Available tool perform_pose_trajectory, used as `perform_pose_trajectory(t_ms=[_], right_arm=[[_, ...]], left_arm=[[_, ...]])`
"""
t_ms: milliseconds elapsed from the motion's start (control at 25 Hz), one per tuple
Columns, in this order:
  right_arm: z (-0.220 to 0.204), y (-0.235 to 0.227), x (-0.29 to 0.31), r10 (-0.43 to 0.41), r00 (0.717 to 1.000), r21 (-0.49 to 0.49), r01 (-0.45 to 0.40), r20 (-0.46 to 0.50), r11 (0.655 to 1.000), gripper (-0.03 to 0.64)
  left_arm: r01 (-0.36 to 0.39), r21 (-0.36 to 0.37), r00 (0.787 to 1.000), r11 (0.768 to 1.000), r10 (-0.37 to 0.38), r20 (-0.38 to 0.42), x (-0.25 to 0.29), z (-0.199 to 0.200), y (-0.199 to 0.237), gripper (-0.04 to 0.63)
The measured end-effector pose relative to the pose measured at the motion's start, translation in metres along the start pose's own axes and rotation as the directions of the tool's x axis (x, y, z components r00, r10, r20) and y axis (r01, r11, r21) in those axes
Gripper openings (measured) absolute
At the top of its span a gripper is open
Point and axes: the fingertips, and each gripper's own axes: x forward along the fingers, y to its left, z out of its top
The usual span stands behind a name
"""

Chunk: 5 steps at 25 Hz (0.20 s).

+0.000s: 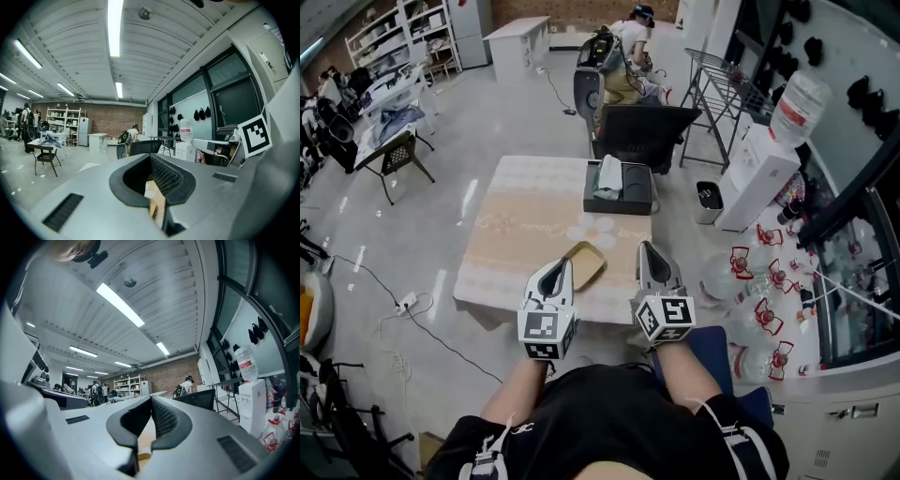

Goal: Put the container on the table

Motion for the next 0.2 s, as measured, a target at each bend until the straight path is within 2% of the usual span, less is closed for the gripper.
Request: perform_pose_trajectory(t_ms=[200], right_arm=[[-0.0020, 0.0012, 0.0018, 0.014, 1.000, 0.030, -0.014, 0.009, 0.999, 0.014]], left_arm=[[0.002, -0.005, 1.000, 1.000, -0.002, -0.002, -0.0006, -0.0029, 0.0018, 0.014]])
